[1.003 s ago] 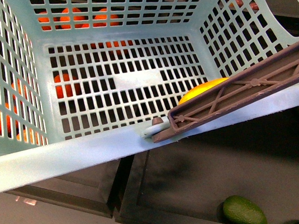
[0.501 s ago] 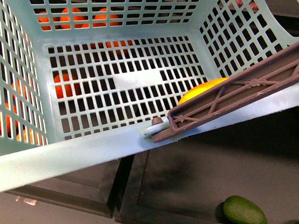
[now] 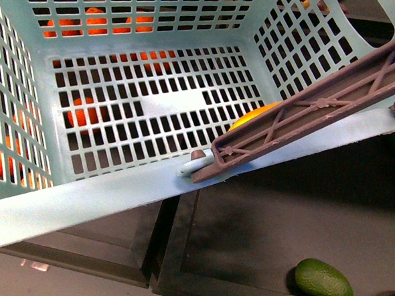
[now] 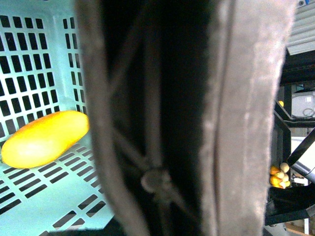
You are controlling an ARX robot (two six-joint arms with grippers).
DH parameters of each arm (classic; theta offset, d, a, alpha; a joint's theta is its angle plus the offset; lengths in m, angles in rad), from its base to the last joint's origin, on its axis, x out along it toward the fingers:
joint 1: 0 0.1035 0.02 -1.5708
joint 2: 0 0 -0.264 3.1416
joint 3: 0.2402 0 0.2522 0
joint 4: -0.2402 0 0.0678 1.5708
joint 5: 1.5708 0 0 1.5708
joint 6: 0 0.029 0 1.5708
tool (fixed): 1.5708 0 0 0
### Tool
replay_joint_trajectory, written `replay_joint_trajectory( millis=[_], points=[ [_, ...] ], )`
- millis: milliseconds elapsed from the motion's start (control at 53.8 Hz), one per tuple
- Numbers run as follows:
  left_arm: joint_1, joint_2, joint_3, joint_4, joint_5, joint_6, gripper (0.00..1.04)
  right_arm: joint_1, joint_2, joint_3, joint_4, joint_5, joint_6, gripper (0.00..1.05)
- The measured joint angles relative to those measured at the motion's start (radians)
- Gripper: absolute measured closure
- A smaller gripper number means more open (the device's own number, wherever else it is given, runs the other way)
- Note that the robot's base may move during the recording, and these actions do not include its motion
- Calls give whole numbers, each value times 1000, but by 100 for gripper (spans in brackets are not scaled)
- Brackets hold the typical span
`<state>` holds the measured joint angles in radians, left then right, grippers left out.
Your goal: Pick mango and avocado into basket
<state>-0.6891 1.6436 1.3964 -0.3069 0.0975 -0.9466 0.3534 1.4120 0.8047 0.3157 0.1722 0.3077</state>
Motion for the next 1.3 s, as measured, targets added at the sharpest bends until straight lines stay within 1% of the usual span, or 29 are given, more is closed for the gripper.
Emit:
replay_joint_trajectory(
  millis=[74, 93, 167, 316, 409, 539, 594, 687, 1040, 1059, 1096, 1133, 1170, 1244, 1282, 1300],
  points=[
    [2, 0, 0, 0, 0, 0, 91, 5, 3, 0, 2, -1, 15, 25],
    [2, 0, 0, 0, 0, 0, 91, 6, 3, 0, 2, -1, 17, 20],
    [3, 0, 0, 0, -4, -2, 91, 10, 5, 0, 3, 2, 21, 8],
    [5, 0, 0, 0, -9, 0, 91, 10, 5, 0, 5, 2, 23, 9],
    [4, 0, 0, 0, 0, 1, 91, -10, -18, -16, 3, 30, 22, 9],
    [3, 0, 0, 0, 11, -2, 91, -59, -77, -57, -21, 111, 17, 9],
    [3, 0, 0, 0, 14, -3, 91, -98, -116, -81, -42, 159, 14, 9],
    [2, 0, 0, 0, 14, -3, 91, -135, -145, -100, -51, 191, 13, 9],
    [-3, 0, 0, 0, 13, -7, 91, -140, -152, -103, -53, 182, 11, 9],
    [-3, 0, 0, 0, 9, -6, 91, -141, -151, -109, -38, 167, 3, 9],
    [-3, 0, 0, 0, 7, -3, 91, -154, -151, -153, 86, 91, -60, 16],
    [-3, 0, 0, 0, 7, 1, 91, -161, -155, -189, 172, 51, -102, 20],
    [-3, 0, 0, 0, 8, 1, 91, -174, -169, -256, 298, 10, -169, 28],
    [-3, 0, 0, 0, 10, -1, 91, -190, -204, -331, 393, -13, -222, 38],
    [-3, 0, 0, 0, 12, -1, 91, -200, -233, -368, 420, -25, -249, 45],
    [-3, 0, 0, 0, 13, -2, 91, -202, -240, -377, 423, -28, -254, 47]
  ],
)
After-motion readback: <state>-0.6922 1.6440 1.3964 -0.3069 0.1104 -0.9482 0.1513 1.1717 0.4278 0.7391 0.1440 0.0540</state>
